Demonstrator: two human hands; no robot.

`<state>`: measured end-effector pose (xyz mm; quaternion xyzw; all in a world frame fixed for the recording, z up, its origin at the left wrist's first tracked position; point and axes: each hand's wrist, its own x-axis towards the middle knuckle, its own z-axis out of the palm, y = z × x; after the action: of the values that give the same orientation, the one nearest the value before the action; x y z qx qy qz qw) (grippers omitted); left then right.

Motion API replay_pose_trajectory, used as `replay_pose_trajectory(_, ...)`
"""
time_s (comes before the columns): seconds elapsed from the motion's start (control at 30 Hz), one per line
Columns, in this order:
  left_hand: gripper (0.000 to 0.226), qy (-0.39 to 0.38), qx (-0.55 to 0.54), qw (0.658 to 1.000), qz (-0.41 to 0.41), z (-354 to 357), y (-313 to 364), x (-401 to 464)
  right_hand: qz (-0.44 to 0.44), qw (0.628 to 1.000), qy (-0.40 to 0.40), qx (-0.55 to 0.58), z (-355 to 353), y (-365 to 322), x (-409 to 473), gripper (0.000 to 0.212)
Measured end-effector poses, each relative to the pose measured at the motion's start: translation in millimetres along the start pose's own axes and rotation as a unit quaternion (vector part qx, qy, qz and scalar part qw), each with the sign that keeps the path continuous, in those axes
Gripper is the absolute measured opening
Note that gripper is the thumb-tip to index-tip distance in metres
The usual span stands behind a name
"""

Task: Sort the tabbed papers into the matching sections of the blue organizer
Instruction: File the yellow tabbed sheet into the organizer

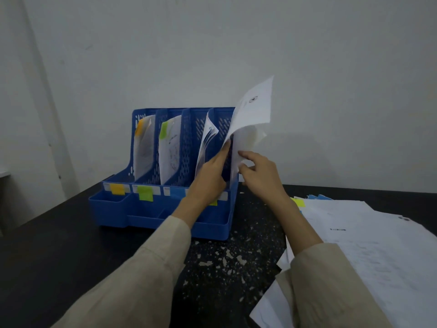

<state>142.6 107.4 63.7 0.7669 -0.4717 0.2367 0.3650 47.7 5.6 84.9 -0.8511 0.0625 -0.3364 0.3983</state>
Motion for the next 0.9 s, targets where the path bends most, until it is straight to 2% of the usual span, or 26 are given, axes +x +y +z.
replay_pose_trajectory(0.17,0.054,0.117,0.013,0.992,-0.033,6,0,-10,-0.008,1.0,-0.003,-0.009,2,-1,-2,0.041)
replay_pose_trajectory(0.3,0.043,0.166,0.1,0.981,0.002,-1,0,-10,-0.015,1.0,0.0,-0.014,1,-3,-2,0.04)
replay_pose_trajectory(0.57,0.06,0.13,0.183,0.971,0.08,-11,4,-9,-0.02,0.999,-0.003,-0.03,1,-1,-1,0.041)
replay_pose_trajectory(0.67,0.057,0.127,0.177,0.971,0.093,-15,10,-11,-0.02,0.999,-0.004,-0.038,2,0,-1,0.041)
replay_pose_trajectory(0.9,0.049,0.117,0.112,0.987,-0.008,-27,21,1,-0.026,0.999,0.0,-0.042,1,-1,-1,0.041)
